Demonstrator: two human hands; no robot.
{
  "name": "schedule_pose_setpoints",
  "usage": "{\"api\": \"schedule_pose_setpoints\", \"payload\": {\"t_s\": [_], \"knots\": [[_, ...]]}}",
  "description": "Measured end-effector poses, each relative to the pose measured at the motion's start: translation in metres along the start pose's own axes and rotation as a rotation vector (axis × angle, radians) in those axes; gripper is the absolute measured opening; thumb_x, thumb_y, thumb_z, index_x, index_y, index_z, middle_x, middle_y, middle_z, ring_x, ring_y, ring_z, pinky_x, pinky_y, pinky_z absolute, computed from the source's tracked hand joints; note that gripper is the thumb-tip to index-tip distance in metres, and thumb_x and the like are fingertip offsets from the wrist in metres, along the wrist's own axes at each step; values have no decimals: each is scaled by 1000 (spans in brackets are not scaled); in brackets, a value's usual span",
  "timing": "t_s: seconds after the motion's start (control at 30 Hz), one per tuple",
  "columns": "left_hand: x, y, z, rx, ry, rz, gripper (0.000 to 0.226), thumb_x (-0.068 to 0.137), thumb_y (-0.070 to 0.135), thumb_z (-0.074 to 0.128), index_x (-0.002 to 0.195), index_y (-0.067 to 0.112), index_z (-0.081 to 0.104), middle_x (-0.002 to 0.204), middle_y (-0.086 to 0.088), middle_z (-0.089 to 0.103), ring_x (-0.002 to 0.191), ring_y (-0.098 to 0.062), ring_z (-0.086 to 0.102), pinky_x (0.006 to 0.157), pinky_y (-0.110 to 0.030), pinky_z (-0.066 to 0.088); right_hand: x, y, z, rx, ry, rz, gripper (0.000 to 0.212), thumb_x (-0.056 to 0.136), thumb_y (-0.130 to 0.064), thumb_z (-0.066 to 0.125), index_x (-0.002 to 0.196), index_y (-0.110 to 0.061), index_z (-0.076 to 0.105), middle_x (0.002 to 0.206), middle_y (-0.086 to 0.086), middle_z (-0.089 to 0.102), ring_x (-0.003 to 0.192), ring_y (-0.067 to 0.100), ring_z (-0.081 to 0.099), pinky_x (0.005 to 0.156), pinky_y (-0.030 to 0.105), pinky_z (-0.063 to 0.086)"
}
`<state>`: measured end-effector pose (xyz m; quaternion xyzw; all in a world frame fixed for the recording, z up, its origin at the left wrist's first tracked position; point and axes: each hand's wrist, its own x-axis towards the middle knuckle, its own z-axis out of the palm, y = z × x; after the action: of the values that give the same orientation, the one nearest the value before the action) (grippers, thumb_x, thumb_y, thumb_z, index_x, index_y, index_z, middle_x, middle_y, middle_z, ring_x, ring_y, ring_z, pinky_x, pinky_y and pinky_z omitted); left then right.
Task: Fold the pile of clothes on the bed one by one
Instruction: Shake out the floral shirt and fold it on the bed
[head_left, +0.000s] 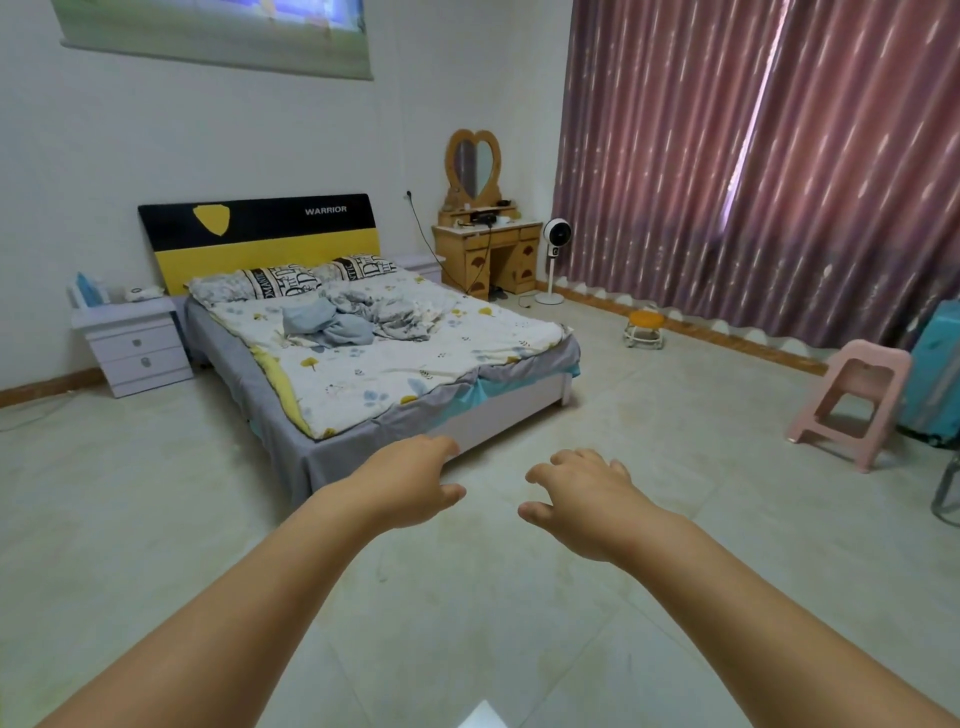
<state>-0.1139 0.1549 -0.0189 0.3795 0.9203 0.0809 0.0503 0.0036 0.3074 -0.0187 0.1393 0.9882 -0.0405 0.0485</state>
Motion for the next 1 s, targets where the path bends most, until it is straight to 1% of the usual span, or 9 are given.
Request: {"api": "schedule_pose_setpoints", "payload": {"t_s": [0.13, 0.27, 0.47, 0.63, 0.8, 1.0], "knots": [[56, -16, -6, -19, -1, 3, 55, 90, 40, 52, 139, 19, 37, 141, -1, 45, 123, -19, 47, 95, -27, 39, 57, 13, -11, 4, -8, 13, 47, 95, -48, 38, 136, -24, 42, 136, 4, 42, 129, 25, 31, 104, 44, 25], [103, -21, -12, -27, -15, 24, 55, 91, 40, 52, 140, 21, 36, 143, -1, 43, 124, -19, 46, 96, -27, 38, 101, 26, -22, 5, -2, 28, 44, 95, -46, 39, 133, -24, 44, 135, 4, 44, 127, 25, 34, 102, 44, 27], [176, -27, -9, -27, -26, 25, 56, 90, 41, 54, 139, 21, 37, 143, -2, 42, 125, -19, 45, 99, -29, 39, 169, 58, -31, 18, 1, 28, 45, 95, -44, 41, 135, -24, 43, 134, 4, 45, 125, 26, 38, 102, 44, 29], [237, -23, 0, -13, -23, -27, 56, 88, 43, 55, 137, 22, 38, 138, -4, 44, 119, -21, 48, 86, -25, 37, 224, 102, -33, 33, 8, -12, 44, 95, -42, 42, 135, -23, 42, 136, 4, 45, 125, 27, 39, 101, 43, 31], [304, 6, 6, -37, 44, -81, 57, 87, 41, 56, 138, 24, 34, 136, -5, 44, 118, -23, 49, 92, -32, 41, 280, 165, -40, 35, 77, -77, 43, 94, -38, 43, 132, -19, 41, 131, 7, 47, 122, 28, 40, 97, 40, 35], [371, 45, 14, -83, 66, -139, 61, 88, 37, 55, 142, 24, 30, 143, -5, 39, 124, -24, 45, 100, -35, 39, 340, 231, -47, -2, 37, -151, 40, 94, -37, 43, 130, -19, 42, 128, 8, 47, 119, 28, 41, 97, 41, 38]]}}
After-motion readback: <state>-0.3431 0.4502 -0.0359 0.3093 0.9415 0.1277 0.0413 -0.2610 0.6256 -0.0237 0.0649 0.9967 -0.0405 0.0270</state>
